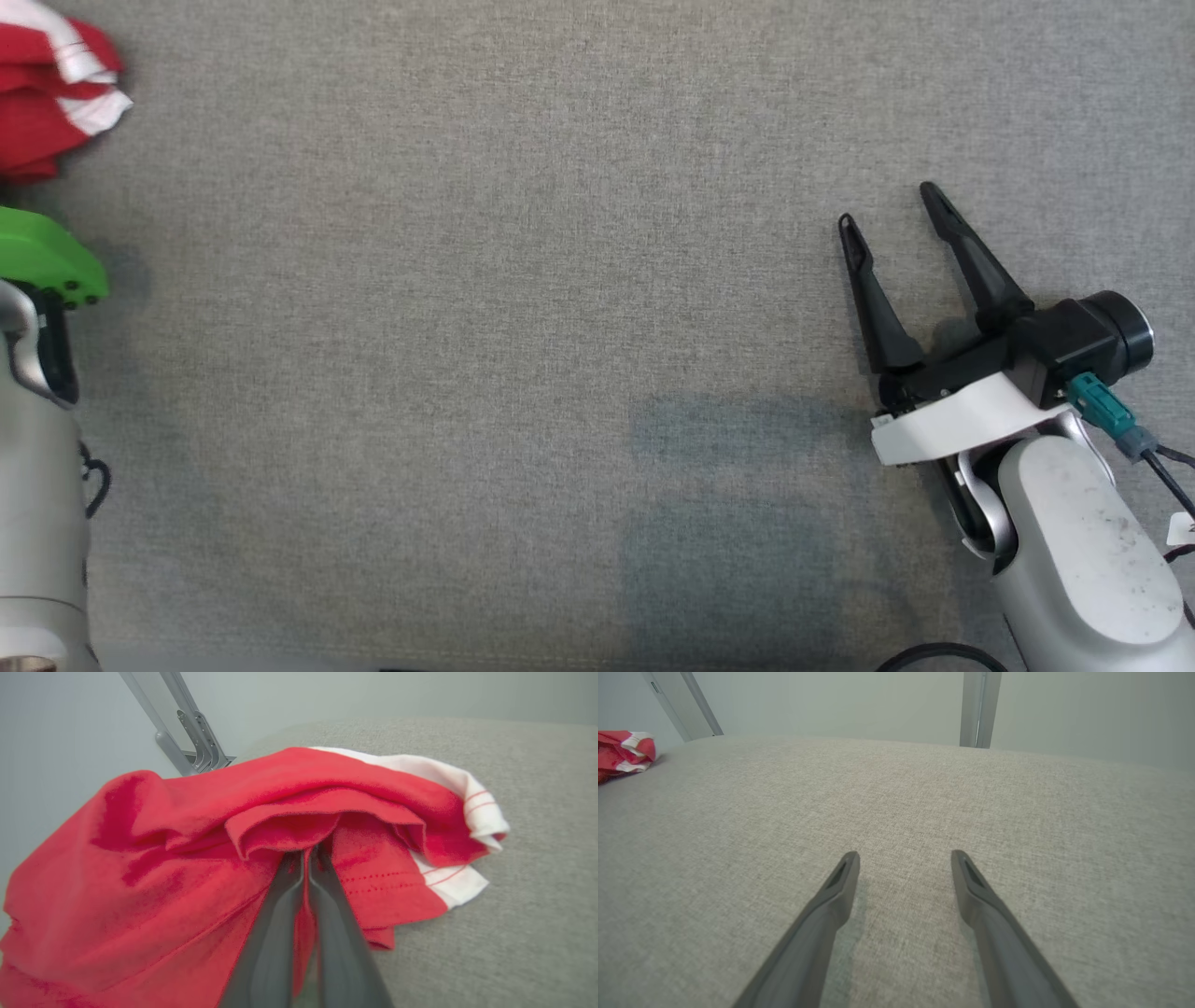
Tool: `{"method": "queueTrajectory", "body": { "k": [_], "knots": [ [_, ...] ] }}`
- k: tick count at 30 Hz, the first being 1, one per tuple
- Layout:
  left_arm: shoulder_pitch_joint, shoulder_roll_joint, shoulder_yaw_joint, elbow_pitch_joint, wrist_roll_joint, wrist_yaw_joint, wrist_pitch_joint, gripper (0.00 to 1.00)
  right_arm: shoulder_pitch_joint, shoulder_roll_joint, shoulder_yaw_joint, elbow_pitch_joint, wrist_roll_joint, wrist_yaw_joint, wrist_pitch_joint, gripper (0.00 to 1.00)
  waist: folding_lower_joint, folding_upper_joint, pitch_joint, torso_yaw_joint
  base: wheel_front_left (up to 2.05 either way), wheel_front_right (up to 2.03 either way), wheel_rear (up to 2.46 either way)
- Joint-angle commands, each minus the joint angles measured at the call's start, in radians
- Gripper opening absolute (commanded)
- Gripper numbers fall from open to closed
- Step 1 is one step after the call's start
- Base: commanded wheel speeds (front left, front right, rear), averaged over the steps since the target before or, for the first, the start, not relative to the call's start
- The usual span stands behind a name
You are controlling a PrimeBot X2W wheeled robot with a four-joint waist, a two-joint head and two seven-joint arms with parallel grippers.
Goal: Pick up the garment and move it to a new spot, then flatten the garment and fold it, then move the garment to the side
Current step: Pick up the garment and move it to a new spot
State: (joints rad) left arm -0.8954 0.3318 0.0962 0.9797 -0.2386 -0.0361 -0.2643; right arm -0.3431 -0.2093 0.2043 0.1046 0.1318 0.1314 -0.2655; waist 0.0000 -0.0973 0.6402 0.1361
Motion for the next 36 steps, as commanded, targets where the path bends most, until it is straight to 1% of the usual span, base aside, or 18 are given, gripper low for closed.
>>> {"method": "queueTrajectory", "body": {
  "k": [1, 4, 6, 10, 13, 16, 18, 19, 22, 24, 27, 28, 29, 30, 32, 36],
  "knots": [
    [0.012, -0.017, -0.004, -0.020, 0.008, -0.015, 0.001, 0.00, 0.014, 0.009, 0.000, 0.019, 0.015, -0.001, 0.005, 1.00, 0.0000, -0.0001, -0.042, -0.004, 0.00, 0.00, 0.00],
    [0.047, -0.060, -0.024, -0.084, 0.026, -0.045, 0.001, 0.00, 0.023, 0.035, -0.002, 0.035, 0.024, -0.001, 0.004, 1.00, 0.0000, -0.0001, -0.095, -0.004, 0.00, 0.00, 0.00],
    [0.069, -0.102, -0.046, -0.130, 0.036, -0.061, 0.001, 0.00, 0.026, 0.052, -0.004, 0.045, 0.031, -0.001, 0.004, 1.00, 0.0000, -0.0001, -0.131, -0.007, 0.00, 0.00, 0.00],
    [0.126, -0.196, -0.084, -0.235, 0.039, -0.079, 0.001, 0.00, 0.043, 0.087, -0.007, 0.069, 0.044, -0.001, 0.003, 1.00, 0.0000, -0.0001, -0.199, -0.026, 0.00, 0.00, 0.00],
    [0.184, -0.254, -0.132, -0.326, 0.026, -0.088, 0.001, 0.00, 0.052, 0.105, -0.011, 0.077, 0.050, -0.001, 0.003, 1.00, 0.0000, -0.0001, -0.240, -0.052, 0.00, 0.00, 0.00],
    [0.248, -0.276, -0.210, -0.405, -0.011, -0.094, 0.001, 0.00, 0.066, 0.120, -0.016, 0.087, 0.055, -0.001, 0.003, 1.00, 0.0000, -0.0001, -0.275, -0.086, 0.00, 0.00, 0.00],
    [0.287, -0.280, -0.298, -0.459, -0.102, -0.094, 0.001, 0.00, 0.070, 0.125, -0.025, 0.090, 0.058, -0.001, 0.003, 1.00, 0.0000, -0.0001, -0.290, -0.114, 0.00, 0.00, 0.00],
    [0.306, -0.280, -0.335, -0.484, -0.143, -0.092, 0.001, 0.00, 0.075, 0.127, -0.027, 0.095, 0.060, -0.001, 0.003, 1.00, 0.0000, -0.0001, -0.301, -0.129, 0.00, 0.00, 0.00],
    [0.344, -0.279, -0.447, -0.551, -0.239, -0.046, 0.001, 0.00, 0.081, 0.136, -0.039, 0.096, 0.061, -0.001, 0.003, 1.00, 0.0000, -0.0001, -0.312, -0.169, 0.00, 0.00, 0.00],
    [0.369, -0.279, -0.521, -0.584, -0.271, -0.018, 0.001, 0.00, 0.084, 0.142, -0.043, 0.096, 0.060, -0.001, 0.003, 1.00, 0.0000, -0.0001, -0.320, -0.197, 0.00, 0.00, 0.00],
    [0.395, -0.279, -0.603, -0.596, -0.300, 0.015, 0.001, 0.00, 0.092, 0.148, -0.042, 0.101, 0.064, -0.001, 0.003, 1.00, 0.0000, -0.0001, -0.328, -0.233, 0.00, 0.00, 0.00],
    [0.402, -0.278, -0.626, -0.588, -0.298, 0.025, 0.001, 0.05, 0.095, 0.149, -0.041, 0.103, 0.065, -0.001, 0.003, 1.00, 0.0000, -0.0001, -0.331, -0.242, 0.00, 0.00, 0.00],
    [0.408, -0.278, -0.637, -0.582, -0.304, 0.035, 0.001, 0.65, 0.097, 0.150, -0.040, 0.106, 0.067, -0.001, 0.003, 1.00, 0.0000, -0.0001, -0.335, -0.250, 0.00, 0.00, 0.00],
    [0.416, -0.278, -0.646, -0.573, -0.303, 0.041, 0.001, 1.00, 0.099, 0.151, -0.038, 0.107, 0.068, -0.001, 0.003, 1.00, 0.0000, -0.0001, -0.339, -0.255, 0.00, 0.00, 0.00],
    [0.431, -0.279, -0.655, -0.557, -0.289, 0.054, 0.001, 1.00, 0.101, 0.152, -0.043, 0.111, 0.071, -0.001, 0.003, 1.00, 0.0000, -0.0001, -0.349, -0.261, 0.00, 0.00, 0.00],
    [0.478, -0.279, -0.600, -0.548, -0.235, 0.075, 0.001, 1.00, 0.118, 0.155, -0.051, 0.110, 0.074, -0.001, 0.003, 1.00, 0.0000, -0.0001, -0.376, -0.259, 0.00, 0.00, 0.00]
  ]
}}
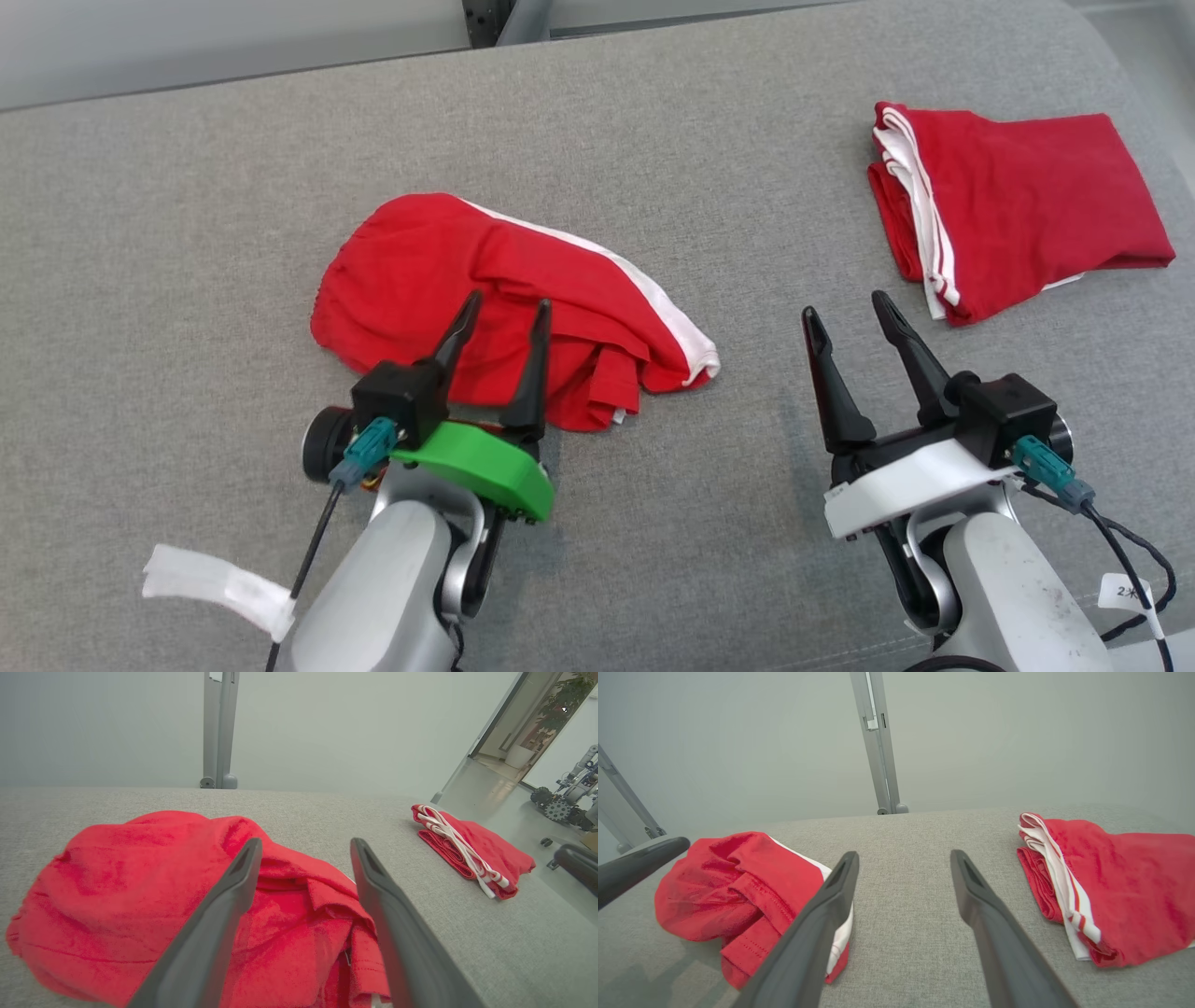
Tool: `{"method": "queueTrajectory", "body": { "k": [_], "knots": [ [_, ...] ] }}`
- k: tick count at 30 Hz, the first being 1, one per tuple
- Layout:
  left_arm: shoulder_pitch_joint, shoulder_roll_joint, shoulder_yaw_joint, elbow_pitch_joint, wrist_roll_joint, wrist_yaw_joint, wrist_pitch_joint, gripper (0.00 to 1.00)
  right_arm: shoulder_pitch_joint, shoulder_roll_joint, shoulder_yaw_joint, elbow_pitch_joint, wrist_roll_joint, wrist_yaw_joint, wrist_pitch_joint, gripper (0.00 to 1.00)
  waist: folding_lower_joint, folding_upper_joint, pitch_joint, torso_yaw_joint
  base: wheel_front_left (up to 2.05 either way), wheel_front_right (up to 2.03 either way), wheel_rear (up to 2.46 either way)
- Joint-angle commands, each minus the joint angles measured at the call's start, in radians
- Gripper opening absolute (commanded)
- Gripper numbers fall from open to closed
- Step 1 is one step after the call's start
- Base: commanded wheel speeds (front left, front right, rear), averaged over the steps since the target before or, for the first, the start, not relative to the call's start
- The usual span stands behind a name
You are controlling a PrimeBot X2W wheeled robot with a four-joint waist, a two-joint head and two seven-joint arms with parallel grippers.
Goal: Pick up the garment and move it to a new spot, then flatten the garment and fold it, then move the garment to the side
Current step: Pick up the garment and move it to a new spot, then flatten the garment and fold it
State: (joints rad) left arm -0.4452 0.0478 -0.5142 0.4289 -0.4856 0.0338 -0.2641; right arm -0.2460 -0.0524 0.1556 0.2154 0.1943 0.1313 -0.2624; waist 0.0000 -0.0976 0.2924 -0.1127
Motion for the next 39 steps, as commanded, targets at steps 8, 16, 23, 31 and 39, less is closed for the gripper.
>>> {"method": "queueTrajectory", "body": {
  "k": [8, 16, 23, 31, 39],
  "knots": [
    [0.157, 0.009, 0.215, -0.040, 0.156, 0.015, 0.001, 1.00, 0.046, 0.001, -0.008, 0.006, 0.014, -0.001, 0.000, 1.00, 0.0000, 0.0001, -0.084, 0.011, 0.00, 0.00, 0.00],
    [0.319, 0.019, 0.449, -0.106, 0.259, -0.004, 0.000, 1.00, 0.082, 0.001, -0.005, 0.015, 0.027, -0.001, 0.000, 1.00, 0.0000, 0.0001, -0.128, 0.036, 0.00, 0.00, 0.00],
    [0.445, 0.009, 0.570, -0.180, 0.335, -0.023, 0.000, 1.00, 0.119, 0.001, -0.013, 0.045, 0.014, -0.001, 0.000, 1.00, 0.0000, 0.0001, -0.163, 0.051, 0.00, 0.00, 0.00],
    [0.466, 0.003, 0.588, -0.206, 0.354, -0.041, 0.000, 1.00, 0.127, 0.001, -0.025, 0.072, 0.002, -0.001, 0.000, 1.00, 0.0000, 0.0001, -0.149, 0.080, 0.00, 0.00, 0.00],
    [0.401, 0.004, 0.517, -0.215, 0.316, -0.040, 0.000, 1.00, 0.085, 0.001, -0.034, 0.114, 0.024, -0.001, 0.000, 1.00, 0.0000, 0.0001, -0.076, 0.153, 0.00, 0.00, 0.00]
  ]
}}
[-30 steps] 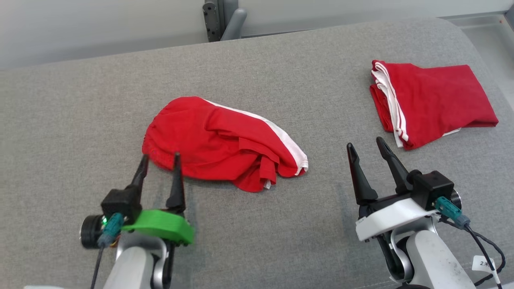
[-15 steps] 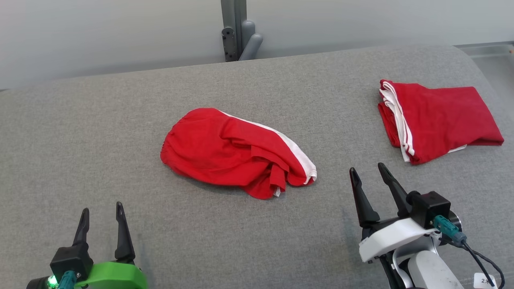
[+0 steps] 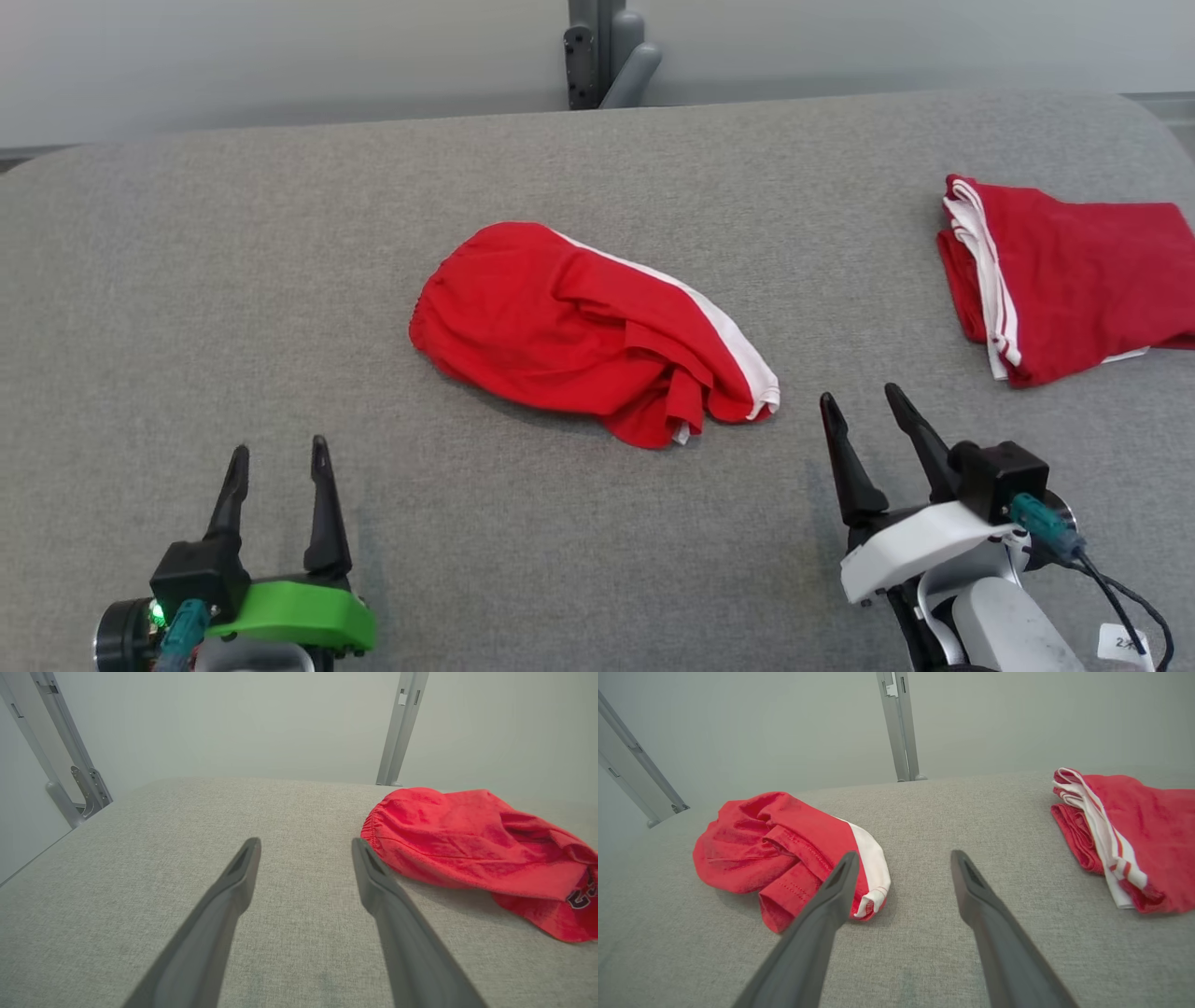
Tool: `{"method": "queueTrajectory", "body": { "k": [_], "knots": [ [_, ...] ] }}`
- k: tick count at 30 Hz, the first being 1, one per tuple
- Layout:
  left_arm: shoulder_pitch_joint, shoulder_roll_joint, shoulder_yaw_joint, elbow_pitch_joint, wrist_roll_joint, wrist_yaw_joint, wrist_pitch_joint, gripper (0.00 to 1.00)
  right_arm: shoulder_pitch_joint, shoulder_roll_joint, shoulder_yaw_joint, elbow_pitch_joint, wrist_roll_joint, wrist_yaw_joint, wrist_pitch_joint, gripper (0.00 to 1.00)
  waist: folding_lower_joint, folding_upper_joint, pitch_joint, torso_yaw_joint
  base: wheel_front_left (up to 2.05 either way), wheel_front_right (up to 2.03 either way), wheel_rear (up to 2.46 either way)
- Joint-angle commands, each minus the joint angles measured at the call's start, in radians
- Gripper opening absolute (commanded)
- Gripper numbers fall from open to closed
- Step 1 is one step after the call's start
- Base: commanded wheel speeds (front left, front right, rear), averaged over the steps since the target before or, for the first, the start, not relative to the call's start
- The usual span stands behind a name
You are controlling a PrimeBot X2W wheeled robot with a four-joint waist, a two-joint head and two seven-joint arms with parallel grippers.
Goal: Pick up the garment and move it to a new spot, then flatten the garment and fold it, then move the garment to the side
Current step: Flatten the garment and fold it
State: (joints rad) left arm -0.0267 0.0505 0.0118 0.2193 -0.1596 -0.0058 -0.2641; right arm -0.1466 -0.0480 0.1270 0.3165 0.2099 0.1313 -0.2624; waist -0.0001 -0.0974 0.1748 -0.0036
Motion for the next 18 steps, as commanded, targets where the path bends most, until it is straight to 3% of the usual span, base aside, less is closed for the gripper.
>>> {"method": "queueTrajectory", "body": {
  "k": [1, 8, 14, 15, 16, 17, 18],
  "knots": [
    [-0.026, 0.001, -0.024, -0.006, -0.014, -0.002, 0.000, 1.00, -0.023, -0.003, -0.017, 0.022, 0.017, -0.001, 0.000, 1.00, 0.0001, 0.0000, 0.055, 0.061, 0.00, 0.00, 0.00],
    [-0.053, 0.002, -0.080, -0.006, -0.037, 0.014, 0.000, 1.00, -0.098, -0.003, -0.038, 0.111, 0.064, -0.001, 0.000, 1.00, 0.0001, 0.0000, 0.121, 0.151, 0.00, 0.00, 0.00],
    [-0.061, 0.001, -0.085, -0.005, -0.043, 0.016, 0.000, 1.00, -0.131, -0.004, -0.044, 0.188, 0.054, -0.001, 0.000, 1.00, 0.0001, 0.0000, 0.146, 0.183, 0.00, 0.00, 0.00],
    [-0.063, 0.001, -0.086, -0.006, -0.043, 0.017, 0.000, 1.00, -0.135, -0.003, -0.043, 0.209, 0.057, -0.001, 0.000, 0.90, 0.0001, 0.0000, 0.149, 0.186, 0.00, 0.00, 0.00],
    [-0.068, 0.001, -0.086, -0.008, -0.047, 0.022, 0.000, 1.00, -0.149, -0.004, -0.046, 0.237, 0.070, -0.001, 0.000, 0.68, 0.0001, 0.0000, 0.152, 0.190, 0.00, 0.00, 0.00],
    [-0.068, 0.001, -0.086, -0.008, -0.047, 0.022, 0.000, 1.00, -0.149, -0.004, -0.046, 0.237, 0.070, -0.001, 0.000, 0.68, 0.0001, 0.0000, 0.152, 0.190, 0.00, 0.00, 0.00],
    [-0.070, 0.001, -0.087, -0.009, -0.049, 0.024, 0.000, 1.00, -0.154, -0.004, -0.049, 0.244, 0.069, -0.001, 0.000, 0.49, 0.0001, 0.0000, 0.154, 0.191, 0.00, 0.00, 0.00]
  ]
}}
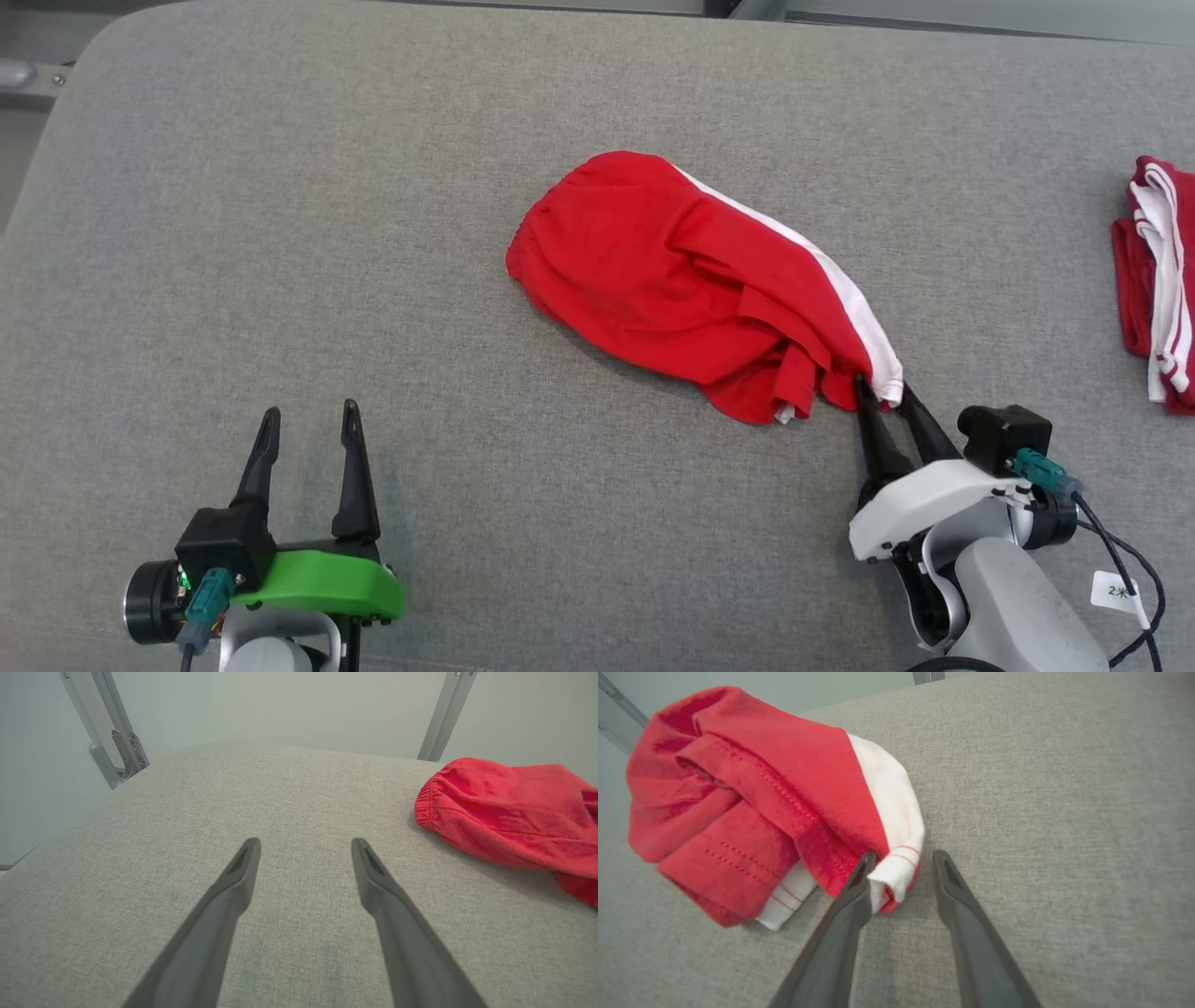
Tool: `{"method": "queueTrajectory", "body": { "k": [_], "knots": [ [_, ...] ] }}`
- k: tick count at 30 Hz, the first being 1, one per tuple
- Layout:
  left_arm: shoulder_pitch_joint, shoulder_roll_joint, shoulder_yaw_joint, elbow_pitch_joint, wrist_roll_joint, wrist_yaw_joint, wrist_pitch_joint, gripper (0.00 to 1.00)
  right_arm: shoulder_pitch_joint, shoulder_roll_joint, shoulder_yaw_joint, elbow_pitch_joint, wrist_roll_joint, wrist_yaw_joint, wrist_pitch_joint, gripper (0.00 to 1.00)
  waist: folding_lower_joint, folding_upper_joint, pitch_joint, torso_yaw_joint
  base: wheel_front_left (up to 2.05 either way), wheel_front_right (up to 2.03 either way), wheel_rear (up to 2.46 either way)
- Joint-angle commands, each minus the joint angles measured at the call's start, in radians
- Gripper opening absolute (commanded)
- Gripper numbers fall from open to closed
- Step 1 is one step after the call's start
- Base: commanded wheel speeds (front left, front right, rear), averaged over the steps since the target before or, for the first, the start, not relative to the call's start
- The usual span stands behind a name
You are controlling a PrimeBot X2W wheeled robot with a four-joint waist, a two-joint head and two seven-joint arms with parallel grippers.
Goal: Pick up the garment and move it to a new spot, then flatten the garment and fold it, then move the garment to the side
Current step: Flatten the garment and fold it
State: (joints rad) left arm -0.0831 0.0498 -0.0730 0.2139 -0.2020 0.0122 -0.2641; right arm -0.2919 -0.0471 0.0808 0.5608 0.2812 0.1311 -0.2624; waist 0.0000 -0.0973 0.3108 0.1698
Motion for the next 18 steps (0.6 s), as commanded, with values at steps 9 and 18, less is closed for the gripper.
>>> {"method": "queueTrajectory", "body": {
  "k": [9, 18],
  "knots": [
    [-0.040, 0.002, -0.036, -0.006, -0.028, 0.010, 0.001, 1.00, -0.075, -0.045, -0.003, -0.061, -0.011, -0.001, 0.000, 0.00, 0.0000, -0.0001, 0.026, 0.017, 0.00, 0.00, 0.00],
    [-0.057, 0.002, -0.117, 0.024, -0.075, 0.014, 0.000, 1.00, -0.381, -0.193, 0.111, -0.104, -0.061, -0.001, 0.000, 0.00, 0.0000, -0.0001, -0.021, 0.095, 0.00, 0.00, 0.00]
  ]
}}
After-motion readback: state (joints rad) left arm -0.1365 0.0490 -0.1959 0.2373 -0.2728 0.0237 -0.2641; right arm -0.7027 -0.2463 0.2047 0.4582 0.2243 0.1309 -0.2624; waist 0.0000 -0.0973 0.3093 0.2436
